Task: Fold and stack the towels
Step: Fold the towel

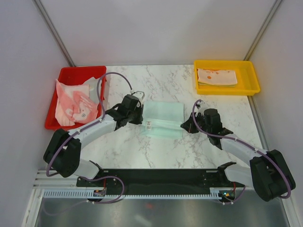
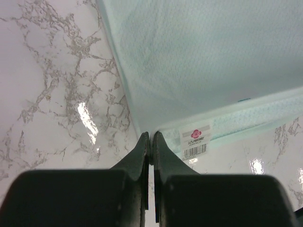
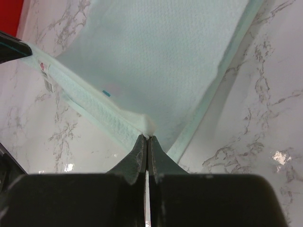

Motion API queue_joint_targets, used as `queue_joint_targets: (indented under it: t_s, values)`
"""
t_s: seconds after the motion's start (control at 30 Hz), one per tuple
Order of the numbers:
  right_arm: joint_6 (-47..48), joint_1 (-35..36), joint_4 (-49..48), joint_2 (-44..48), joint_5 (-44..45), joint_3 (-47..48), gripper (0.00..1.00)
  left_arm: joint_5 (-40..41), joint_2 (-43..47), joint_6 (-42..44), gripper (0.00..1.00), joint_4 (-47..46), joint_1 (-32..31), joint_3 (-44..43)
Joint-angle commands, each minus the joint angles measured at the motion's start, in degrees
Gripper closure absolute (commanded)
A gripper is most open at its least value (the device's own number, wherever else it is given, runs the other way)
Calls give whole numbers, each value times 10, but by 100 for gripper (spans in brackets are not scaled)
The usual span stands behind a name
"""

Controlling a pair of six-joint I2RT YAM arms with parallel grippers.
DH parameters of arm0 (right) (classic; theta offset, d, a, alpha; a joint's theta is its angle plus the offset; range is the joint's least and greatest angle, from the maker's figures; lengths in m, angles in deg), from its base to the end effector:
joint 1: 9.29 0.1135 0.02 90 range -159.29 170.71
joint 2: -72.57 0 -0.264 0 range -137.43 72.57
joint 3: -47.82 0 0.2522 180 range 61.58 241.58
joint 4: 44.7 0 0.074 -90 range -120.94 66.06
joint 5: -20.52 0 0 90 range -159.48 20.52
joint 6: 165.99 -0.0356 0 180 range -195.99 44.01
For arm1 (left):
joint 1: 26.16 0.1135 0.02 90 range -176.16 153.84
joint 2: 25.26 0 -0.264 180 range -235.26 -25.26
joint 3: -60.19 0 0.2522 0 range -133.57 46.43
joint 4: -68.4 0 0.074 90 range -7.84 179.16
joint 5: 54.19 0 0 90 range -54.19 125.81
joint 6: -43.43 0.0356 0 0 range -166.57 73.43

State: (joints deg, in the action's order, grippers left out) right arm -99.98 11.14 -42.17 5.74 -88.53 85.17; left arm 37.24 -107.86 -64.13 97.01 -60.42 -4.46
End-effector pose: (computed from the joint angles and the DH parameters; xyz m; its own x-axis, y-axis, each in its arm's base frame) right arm 0.2086 0.0901 0.1750 -0.6934 0.1518 -0.7044 -0.3364 0.7962 0.5028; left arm 0.2495 -0.1689 0.2180 -0.7377 0.1375 -0.6610 0.3420 0.9203 -0.1902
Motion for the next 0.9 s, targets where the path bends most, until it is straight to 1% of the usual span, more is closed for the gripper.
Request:
queue_joint_targets:
  t_s: [0.0,0.13,0.2,0.37,0.43,0.57,0.67,0.73,0.8,0.83,0.87]
  values:
    - [-10,0,-24,10,3,-5,100,62,23,-18,98,-2,1,7]
    - [1,0,-10,11,11,16,100,86,24,-12,98,6,2,-17]
    - [-8,1,-13,9,-3,14,100,85,19,-10,98,11,1,-30]
    - [-55,13,-78,10,-10,-57,98,83,-2,-26,98,7,1,2]
    - [-56,14,-91,8,-4,-75,97,71,-9,-34,98,1,-1,6]
    - [-54,15,-93,6,2,-78,94,67,-12,-43,98,-5,-8,16]
    - [-50,15,-89,-1,4,-71,93,69,-14,-48,96,-5,-12,22]
    - [-54,15,-90,-8,2,-70,88,74,-16,-51,95,-5,-13,28]
    - [-59,17,-88,-10,-5,-71,83,78,-19,-54,91,-4,-14,30]
    - [-60,20,-85,-9,-9,-72,77,79,-19,-56,80,-3,-15,32]
    - [-62,21,-80,-5,-11,-72,75,85,-18,-56,74,-3,-15,33]
